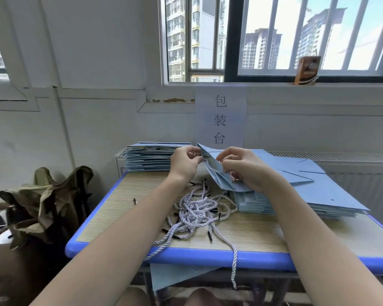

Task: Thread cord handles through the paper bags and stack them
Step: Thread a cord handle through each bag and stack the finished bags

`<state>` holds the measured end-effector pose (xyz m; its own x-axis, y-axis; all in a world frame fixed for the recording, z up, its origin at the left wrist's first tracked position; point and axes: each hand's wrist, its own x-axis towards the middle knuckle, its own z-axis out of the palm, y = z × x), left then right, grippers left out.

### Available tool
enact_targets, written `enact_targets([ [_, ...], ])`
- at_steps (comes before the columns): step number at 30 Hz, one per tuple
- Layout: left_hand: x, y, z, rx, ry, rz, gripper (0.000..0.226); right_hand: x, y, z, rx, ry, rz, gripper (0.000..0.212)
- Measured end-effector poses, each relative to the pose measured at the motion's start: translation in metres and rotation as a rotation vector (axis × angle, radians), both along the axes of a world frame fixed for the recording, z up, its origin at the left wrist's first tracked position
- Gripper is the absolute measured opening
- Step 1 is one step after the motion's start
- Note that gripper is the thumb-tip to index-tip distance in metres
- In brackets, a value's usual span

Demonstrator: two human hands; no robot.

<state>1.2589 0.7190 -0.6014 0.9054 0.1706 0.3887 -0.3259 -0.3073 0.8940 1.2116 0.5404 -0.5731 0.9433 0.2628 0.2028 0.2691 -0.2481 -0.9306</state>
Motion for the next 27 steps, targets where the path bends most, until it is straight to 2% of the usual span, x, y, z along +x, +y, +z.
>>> enact_targets([
  [3,0.0,-0.001,0.0,0.062,0.018,0.0,0.023,-0.003,0.0,0.0,-0.028,-0.003,0.03,0.02],
  [8,-0.004,-0.002,0.002,0.245,-0.052,0.047,0.013,-0.006,0.001,0.001,-0.008,-0.023,0.037,0.022],
  [15,-0.008,-0.006,0.0,0.458,0.002,0.01,0.009,0.0,0.001,0.001,0.064,-0.114,-0.15,0.023],
  [21,-0.008,-0.004,0.002,0.438,0.023,0.026,0.016,0.002,-0.001,0.002,0.128,-0.117,-0.225,0.019],
  [27,-0.01,-0.004,0.003,0.344,0.03,-0.034,0.012,0.008,-0.005,0.0,0.207,-0.148,-0.286,0.017],
])
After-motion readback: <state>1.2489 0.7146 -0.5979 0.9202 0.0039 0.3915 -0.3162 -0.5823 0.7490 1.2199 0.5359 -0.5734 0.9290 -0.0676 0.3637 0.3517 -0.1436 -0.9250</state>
